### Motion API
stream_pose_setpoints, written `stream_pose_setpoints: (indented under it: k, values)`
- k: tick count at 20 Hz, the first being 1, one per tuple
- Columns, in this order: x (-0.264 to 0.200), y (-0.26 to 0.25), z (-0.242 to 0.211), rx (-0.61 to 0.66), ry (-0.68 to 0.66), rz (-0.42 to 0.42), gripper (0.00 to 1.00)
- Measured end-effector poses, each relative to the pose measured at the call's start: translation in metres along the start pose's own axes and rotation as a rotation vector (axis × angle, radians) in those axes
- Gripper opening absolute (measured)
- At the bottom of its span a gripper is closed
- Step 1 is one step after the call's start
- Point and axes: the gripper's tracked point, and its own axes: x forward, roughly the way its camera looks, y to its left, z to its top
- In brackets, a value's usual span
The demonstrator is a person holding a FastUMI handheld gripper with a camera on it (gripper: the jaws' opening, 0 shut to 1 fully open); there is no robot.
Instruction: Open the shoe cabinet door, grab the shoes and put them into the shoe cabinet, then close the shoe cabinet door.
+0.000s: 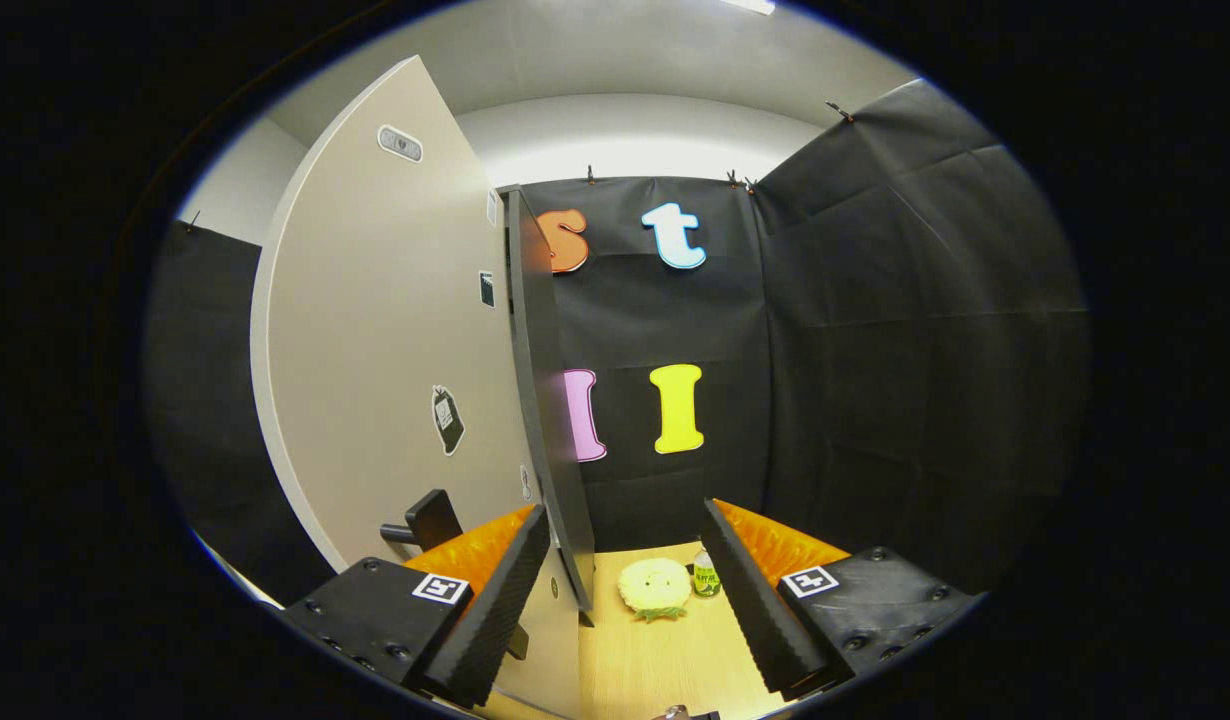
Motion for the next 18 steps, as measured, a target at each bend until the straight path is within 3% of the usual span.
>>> stream_pose_setpoints:
  k: [6,18]
  values:
    - [-0.011,0.034,-0.005,0.023,-0.002,-0.025,0.97]
    - [0.002,0.191,-0.025,-0.031,-0.021,0.005,0.98]
